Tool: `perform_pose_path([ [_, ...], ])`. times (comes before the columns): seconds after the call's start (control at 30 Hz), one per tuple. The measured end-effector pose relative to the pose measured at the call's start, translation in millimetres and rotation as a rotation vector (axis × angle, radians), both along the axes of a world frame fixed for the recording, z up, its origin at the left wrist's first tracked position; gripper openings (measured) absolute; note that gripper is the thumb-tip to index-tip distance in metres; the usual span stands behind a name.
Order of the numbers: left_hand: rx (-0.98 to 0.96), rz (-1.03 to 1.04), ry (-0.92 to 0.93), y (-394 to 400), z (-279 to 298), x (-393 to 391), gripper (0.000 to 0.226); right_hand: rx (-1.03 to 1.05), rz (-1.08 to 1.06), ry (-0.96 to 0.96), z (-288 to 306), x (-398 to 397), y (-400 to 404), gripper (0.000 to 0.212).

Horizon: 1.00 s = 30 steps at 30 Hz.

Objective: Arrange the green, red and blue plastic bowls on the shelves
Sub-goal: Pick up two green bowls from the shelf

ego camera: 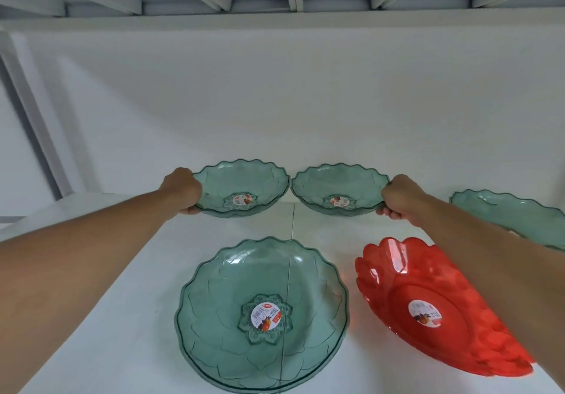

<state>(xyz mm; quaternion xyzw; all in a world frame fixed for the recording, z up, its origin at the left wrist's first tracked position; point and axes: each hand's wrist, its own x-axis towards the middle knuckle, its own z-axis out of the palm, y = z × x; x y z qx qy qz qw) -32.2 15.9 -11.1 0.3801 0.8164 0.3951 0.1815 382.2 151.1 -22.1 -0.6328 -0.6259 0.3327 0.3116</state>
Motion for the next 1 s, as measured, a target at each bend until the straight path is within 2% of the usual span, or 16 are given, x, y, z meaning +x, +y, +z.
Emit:
perform_pose_path([
  [0.2,0.028,0.048,-0.008,-39.7,12.1,-62.3,0.032,0.011,0.018,0.014,1.8,-63.0,-16.1,0.034],
  [0.6,0.102,-0.020,-0.029,-80.5,20.0,-212.7,0.032,0.032,-0.078,0.068,2.4,-209.9,-65.5,0.033],
  [1.0,0.076,0.120,-0.059,-106.1,18.3,-278.9,0.029,-0.009,-0.007,0.068,4.6,-281.4,-66.0,0.037],
])
